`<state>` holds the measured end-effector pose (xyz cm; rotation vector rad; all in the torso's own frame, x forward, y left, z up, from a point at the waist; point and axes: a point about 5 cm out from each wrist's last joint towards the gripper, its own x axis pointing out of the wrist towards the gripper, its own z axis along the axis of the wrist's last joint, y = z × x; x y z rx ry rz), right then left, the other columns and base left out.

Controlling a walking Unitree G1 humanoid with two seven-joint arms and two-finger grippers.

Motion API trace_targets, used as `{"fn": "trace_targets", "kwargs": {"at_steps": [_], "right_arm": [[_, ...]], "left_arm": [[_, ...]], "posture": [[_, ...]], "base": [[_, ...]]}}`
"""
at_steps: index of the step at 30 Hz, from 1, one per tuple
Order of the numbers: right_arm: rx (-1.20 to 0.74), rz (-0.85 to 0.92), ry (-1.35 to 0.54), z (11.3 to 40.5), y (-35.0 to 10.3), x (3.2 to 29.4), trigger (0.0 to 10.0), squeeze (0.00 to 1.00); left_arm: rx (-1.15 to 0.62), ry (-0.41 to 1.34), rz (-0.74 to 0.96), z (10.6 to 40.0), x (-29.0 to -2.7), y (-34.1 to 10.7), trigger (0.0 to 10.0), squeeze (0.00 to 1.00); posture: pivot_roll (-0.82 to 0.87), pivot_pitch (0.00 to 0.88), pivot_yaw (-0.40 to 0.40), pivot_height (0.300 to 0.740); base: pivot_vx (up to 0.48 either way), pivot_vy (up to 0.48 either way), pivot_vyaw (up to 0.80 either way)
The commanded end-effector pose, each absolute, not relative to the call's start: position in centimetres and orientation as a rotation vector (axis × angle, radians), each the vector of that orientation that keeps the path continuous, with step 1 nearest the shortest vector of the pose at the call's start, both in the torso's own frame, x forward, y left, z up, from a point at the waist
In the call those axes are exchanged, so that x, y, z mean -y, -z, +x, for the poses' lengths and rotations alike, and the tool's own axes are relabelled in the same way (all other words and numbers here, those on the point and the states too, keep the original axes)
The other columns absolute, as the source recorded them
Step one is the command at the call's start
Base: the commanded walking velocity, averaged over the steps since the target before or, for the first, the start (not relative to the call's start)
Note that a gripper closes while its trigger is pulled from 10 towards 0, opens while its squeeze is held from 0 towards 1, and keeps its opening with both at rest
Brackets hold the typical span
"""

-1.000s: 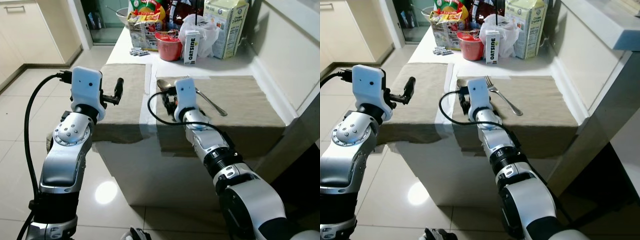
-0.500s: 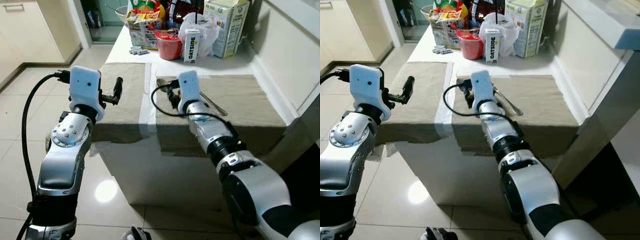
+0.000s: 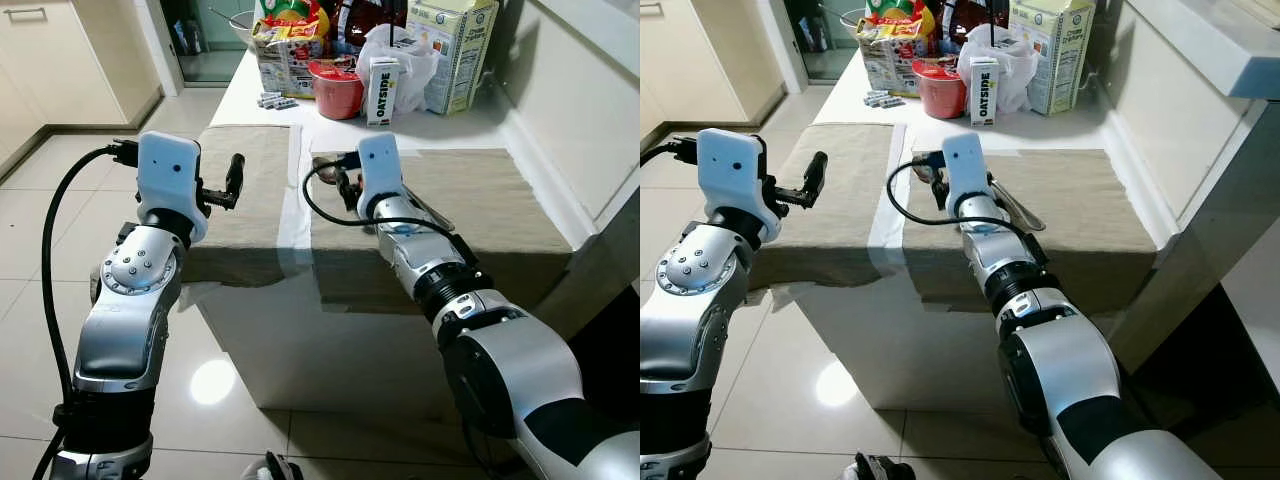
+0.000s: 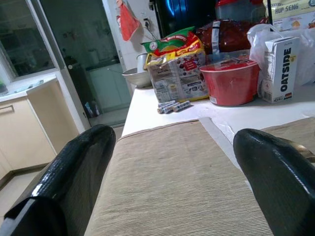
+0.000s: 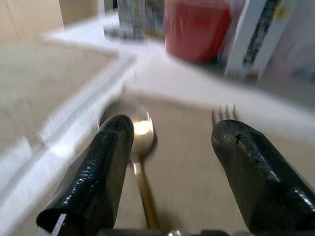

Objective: Setting the table

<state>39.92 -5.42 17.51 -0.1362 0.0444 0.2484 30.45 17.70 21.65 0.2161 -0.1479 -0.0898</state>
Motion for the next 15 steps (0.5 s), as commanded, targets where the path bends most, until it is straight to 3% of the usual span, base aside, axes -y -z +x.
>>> {"fn": "trace_targets", "kwargs": {"at_steps": [1,7,15], "right_arm": [[0.024,-0.138,-0.253,40.1,-19.1,4.8,10.0,0.0],[0.164,-0.12,-0.219,40.3,-21.4,4.7,10.0,0.0],[0.059,-0.112,-0.215,40.2,-19.5,4.9,10.0,0.0]], "left_arm": [[0.158,0.075,0.226,30.3,-17.9,-22.0,10.0,0.0],[0.166,0.073,0.227,30.4,-17.9,-22.2,10.0,0.0],[0.169,0.076,0.225,30.4,-17.7,-22.2,10.0,0.0]], "posture": [[0.09,0.023,0.066,0.74],[0.09,0.023,0.064,0.74],[0.09,0.023,0.063,0.74]], "base": [[0.0,0.0,0.0],[0.0,0.0,0.0],[0.0,0.0,0.0]]}}
